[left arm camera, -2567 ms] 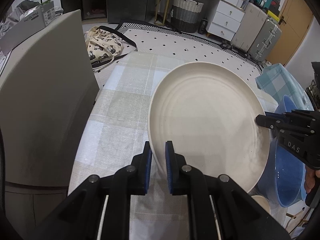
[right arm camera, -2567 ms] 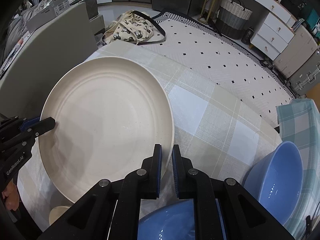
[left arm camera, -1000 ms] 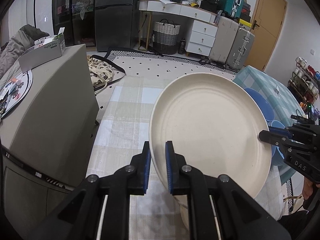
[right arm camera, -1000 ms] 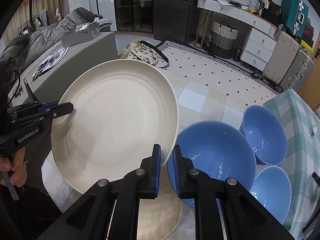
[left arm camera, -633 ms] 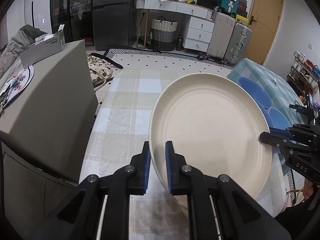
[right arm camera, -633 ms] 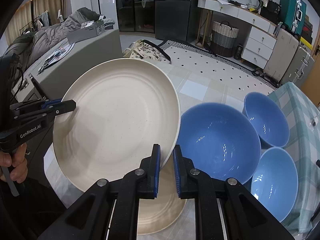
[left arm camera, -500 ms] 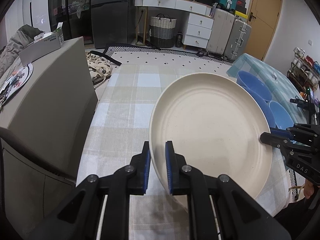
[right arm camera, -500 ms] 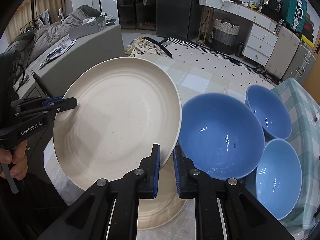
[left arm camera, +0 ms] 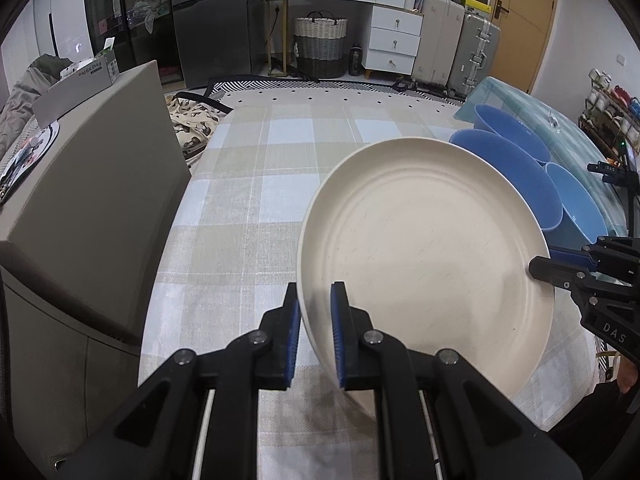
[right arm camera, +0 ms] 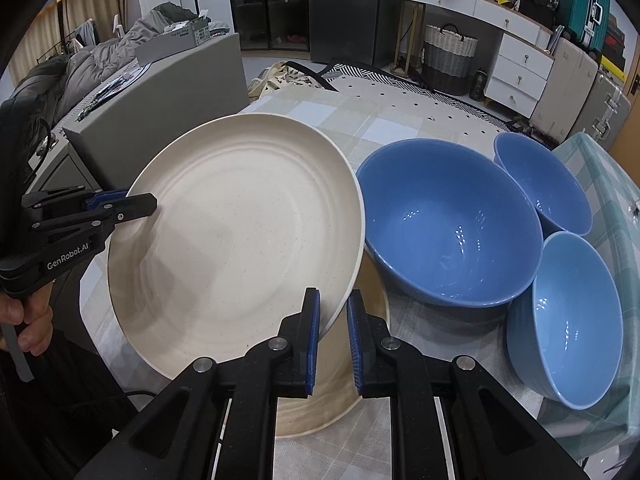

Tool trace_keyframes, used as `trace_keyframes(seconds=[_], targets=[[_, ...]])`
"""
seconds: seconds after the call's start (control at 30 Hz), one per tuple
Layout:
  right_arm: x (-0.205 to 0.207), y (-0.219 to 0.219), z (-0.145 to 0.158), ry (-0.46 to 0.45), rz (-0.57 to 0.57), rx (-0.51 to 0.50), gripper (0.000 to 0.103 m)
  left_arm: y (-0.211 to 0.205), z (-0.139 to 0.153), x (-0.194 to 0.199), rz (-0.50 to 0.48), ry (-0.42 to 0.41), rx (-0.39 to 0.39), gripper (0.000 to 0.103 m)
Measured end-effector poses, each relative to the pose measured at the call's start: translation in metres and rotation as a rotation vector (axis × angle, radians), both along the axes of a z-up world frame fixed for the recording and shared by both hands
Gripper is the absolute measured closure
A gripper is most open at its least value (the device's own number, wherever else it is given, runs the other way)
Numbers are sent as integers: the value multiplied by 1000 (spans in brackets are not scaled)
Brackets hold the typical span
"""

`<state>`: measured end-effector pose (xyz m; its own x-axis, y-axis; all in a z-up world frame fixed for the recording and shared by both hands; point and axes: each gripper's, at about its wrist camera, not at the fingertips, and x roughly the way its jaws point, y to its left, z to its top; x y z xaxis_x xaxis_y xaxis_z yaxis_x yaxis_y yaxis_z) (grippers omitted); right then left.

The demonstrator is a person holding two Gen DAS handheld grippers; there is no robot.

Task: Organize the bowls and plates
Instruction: 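Lower the held cream plate onto the stacked cream plates with both grippers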

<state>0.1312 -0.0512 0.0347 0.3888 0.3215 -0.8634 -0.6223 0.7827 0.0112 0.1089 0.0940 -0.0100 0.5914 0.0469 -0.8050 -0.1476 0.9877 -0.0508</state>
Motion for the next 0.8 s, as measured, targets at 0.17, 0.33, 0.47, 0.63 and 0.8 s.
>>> trace_keyframes(seconds=[0.17,0.33,0.47,0.63,0.8], targets=[[-1,-1,-5,3,2,-3,90,0,-5,-1,-3,14,-1,92],[-4,-6,-14,27,-2,-3,89,-5,-10,0,-19,32,14,92],[-5,-10,-20,49,2,3,89,-6,-11,0,-20,38,23,92],[-3,-12,-28,63,4,-8,88,-11,-15,1,-31,52,38,92],[-1,-16,-33,73,-2,-16,88,-18,-18,2,-46,65,58,91]])
